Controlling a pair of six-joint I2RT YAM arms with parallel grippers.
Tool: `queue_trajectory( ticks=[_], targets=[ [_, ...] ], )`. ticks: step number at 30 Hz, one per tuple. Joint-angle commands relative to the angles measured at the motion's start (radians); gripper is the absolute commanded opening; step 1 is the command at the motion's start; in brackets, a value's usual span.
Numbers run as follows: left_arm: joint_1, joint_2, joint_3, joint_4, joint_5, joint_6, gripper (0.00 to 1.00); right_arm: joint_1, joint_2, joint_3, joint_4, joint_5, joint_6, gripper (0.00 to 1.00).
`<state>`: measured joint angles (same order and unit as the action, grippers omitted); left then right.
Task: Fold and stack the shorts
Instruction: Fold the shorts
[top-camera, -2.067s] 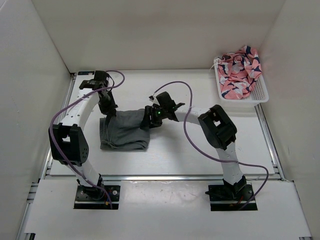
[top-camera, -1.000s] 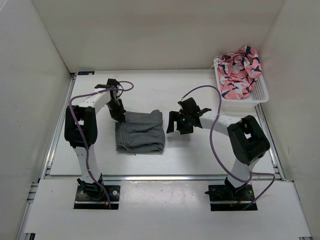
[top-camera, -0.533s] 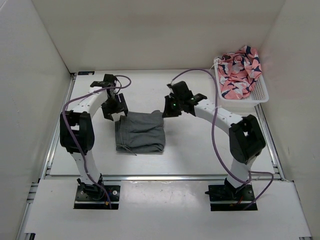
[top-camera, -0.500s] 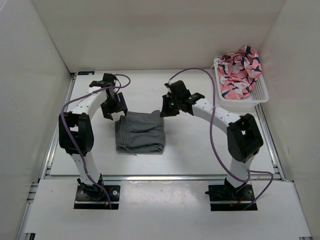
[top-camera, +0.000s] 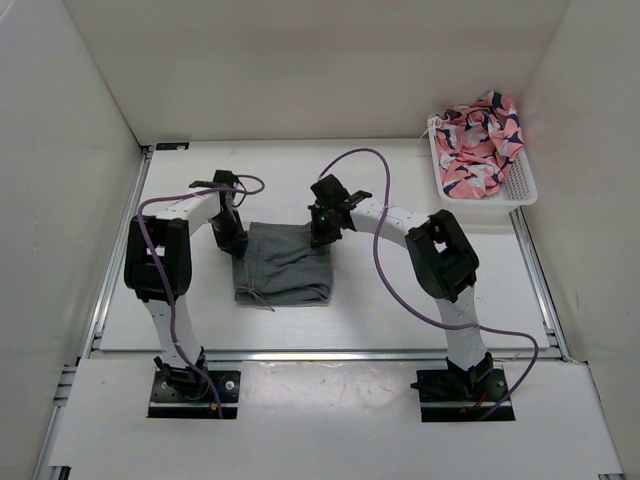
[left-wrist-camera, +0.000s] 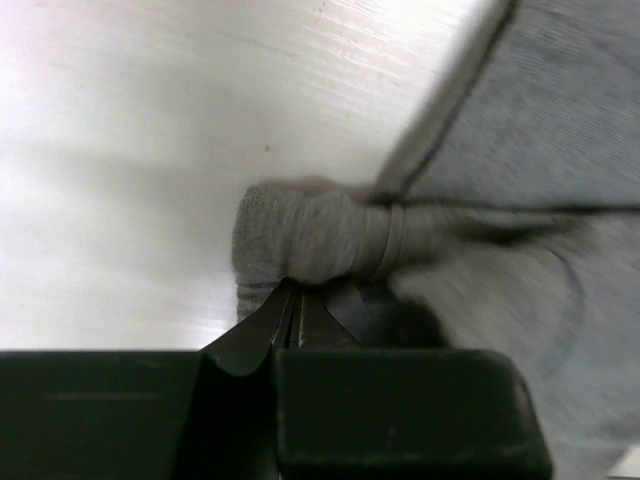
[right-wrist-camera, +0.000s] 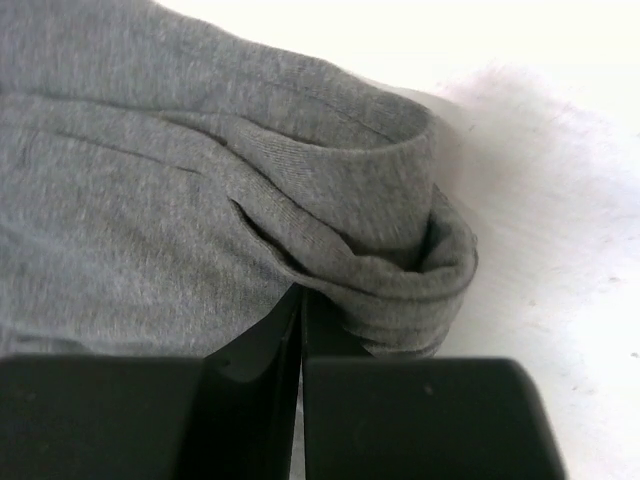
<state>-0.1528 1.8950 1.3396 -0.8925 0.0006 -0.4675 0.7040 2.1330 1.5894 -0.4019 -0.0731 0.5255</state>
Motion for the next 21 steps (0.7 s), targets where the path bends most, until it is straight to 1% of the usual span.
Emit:
queue_trajectory(
  ticks=[1, 3, 4, 6, 7, 8, 9, 10, 11, 12, 14, 15, 16, 17, 19, 20, 21],
  targets=[
    [-0.008, -0.002, 0.038, 0.044, 0.002, 0.018, 0.1, -0.005, 0.031, 0.006, -0.041, 0.139, 0.005, 0.02],
    [-0.008, -0.032, 0.047, 0.044, 0.013, 0.018, 0.1, -0.005, 0.013, -0.006, -0.055, 0.17, -0.005, 0.02],
    [-0.008, -0.052, 0.047, 0.044, 0.013, 0.018, 0.13, -0.005, -0.005, -0.006, -0.064, 0.17, -0.016, 0.02],
    [-0.008, -0.098, 0.058, 0.02, 0.004, 0.018, 0.2, -0.005, -0.063, -0.025, -0.052, 0.158, -0.033, 0.24],
    [-0.008, -0.147, 0.069, 0.011, 0.004, 0.018, 0.29, -0.005, -0.141, -0.041, -0.052, 0.157, -0.042, 0.38],
    [-0.008, -0.169, 0.085, -0.003, -0.007, 0.029, 0.34, -0.005, -0.184, -0.042, -0.042, 0.157, -0.057, 0.68],
    [-0.008, -0.191, 0.098, -0.034, -0.017, 0.029, 0.4, -0.005, -0.273, -0.055, -0.041, 0.157, -0.058, 0.78],
    [-0.008, -0.23, 0.124, -0.051, -0.017, 0.029, 0.52, -0.005, -0.316, -0.069, -0.041, 0.168, -0.068, 0.85],
    [-0.008, -0.25, 0.136, -0.069, -0.031, 0.038, 0.57, -0.005, -0.358, -0.069, -0.055, 0.183, -0.068, 0.93],
    [-0.008, -0.272, 0.147, -0.086, -0.049, 0.038, 0.66, -0.005, -0.437, -0.078, -0.067, 0.205, -0.068, 0.98],
    [-0.008, -0.347, 0.17, -0.128, -0.068, 0.038, 0.83, -0.005, -0.514, -0.109, -0.121, 0.304, -0.079, 0.99],
    [-0.008, -0.376, 0.17, -0.128, -0.082, 0.038, 0.84, -0.015, -0.589, -0.124, -0.142, 0.344, -0.079, 0.99],
    [-0.008, -0.439, 0.17, -0.141, -0.082, 0.038, 0.88, -0.027, -0.625, -0.162, -0.165, 0.381, -0.068, 0.99],
    [-0.008, -0.471, 0.161, -0.141, -0.082, 0.038, 0.88, -0.05, -0.698, -0.187, -0.207, 0.436, -0.068, 0.99],
    [-0.008, -0.543, 0.141, -0.141, -0.082, 0.027, 0.89, -0.075, -0.77, -0.268, -0.253, 0.488, -0.059, 0.99],
    [-0.008, -0.619, 0.11, -0.132, -0.082, 0.027, 0.89, -0.096, -0.845, -0.298, -0.276, 0.521, -0.041, 0.99],
    [-0.008, -0.658, 0.092, -0.12, -0.094, 0.004, 0.89, -0.107, -0.884, -0.328, -0.32, 0.553, -0.041, 0.99]
  ],
)
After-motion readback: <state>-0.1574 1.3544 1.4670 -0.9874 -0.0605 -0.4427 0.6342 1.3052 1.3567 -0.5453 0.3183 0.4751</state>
